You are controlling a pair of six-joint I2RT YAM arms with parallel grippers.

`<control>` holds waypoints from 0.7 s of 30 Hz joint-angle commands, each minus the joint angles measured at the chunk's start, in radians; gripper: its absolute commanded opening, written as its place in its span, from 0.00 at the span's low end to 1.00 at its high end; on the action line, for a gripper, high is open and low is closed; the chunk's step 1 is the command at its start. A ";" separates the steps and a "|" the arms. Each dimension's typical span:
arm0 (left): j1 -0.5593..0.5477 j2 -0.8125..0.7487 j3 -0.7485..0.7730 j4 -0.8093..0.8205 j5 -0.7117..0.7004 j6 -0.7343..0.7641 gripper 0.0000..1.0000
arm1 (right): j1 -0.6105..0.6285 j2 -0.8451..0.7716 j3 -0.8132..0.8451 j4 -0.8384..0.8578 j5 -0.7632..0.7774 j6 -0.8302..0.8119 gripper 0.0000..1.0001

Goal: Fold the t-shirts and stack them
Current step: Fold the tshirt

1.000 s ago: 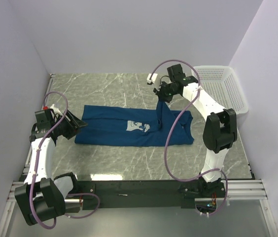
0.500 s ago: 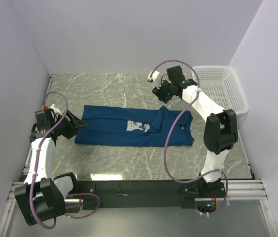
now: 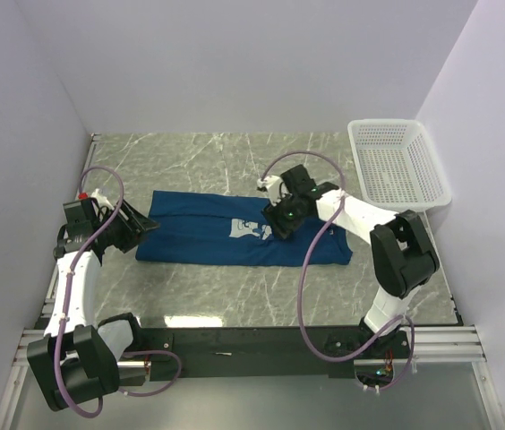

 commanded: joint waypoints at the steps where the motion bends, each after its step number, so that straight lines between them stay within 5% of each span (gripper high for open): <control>1: 0.000 -0.021 -0.006 0.037 0.029 0.023 0.64 | 0.054 -0.033 0.012 0.136 0.248 0.156 0.64; 15: -0.003 -0.019 -0.008 0.040 0.032 0.023 0.63 | 0.098 0.071 0.052 0.117 0.340 0.153 0.54; 21: -0.003 -0.019 -0.006 0.040 0.034 0.023 0.63 | 0.106 0.094 0.076 0.099 0.340 0.147 0.33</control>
